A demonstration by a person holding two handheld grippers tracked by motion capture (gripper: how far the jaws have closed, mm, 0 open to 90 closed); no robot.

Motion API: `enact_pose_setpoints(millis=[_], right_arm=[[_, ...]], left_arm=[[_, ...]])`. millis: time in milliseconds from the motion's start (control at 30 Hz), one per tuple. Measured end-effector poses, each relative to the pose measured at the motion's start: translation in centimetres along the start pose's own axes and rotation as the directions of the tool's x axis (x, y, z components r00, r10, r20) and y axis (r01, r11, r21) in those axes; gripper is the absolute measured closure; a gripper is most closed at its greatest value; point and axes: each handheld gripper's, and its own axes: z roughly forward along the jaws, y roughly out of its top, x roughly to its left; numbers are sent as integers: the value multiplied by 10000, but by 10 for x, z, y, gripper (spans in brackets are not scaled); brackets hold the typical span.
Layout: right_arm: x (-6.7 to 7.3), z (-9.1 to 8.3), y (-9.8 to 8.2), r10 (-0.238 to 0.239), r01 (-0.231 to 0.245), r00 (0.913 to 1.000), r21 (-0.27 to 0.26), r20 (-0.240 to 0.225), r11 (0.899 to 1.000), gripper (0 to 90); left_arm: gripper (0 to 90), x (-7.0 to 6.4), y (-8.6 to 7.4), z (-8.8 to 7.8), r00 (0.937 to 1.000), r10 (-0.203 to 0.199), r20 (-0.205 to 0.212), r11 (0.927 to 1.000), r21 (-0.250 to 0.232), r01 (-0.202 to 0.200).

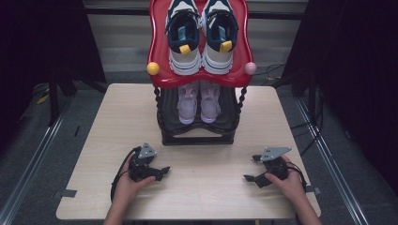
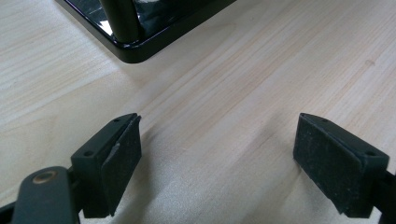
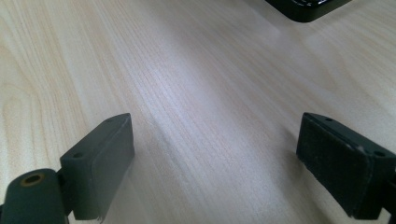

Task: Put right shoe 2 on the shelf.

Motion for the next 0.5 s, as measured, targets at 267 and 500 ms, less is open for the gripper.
enact_pose_setpoints(millis=[267,500], right_arm=[[1,0,0,75,-75,9999,-16,113,10000,105],[1,0,0,150,-150,9997,-23,182,9999,106]], left_arm=[[148,0,-1,-1,10000,64,-44,10000,11,-64],[148,-1,-1,-1,10000,28,-14,10000,-12,-28]])
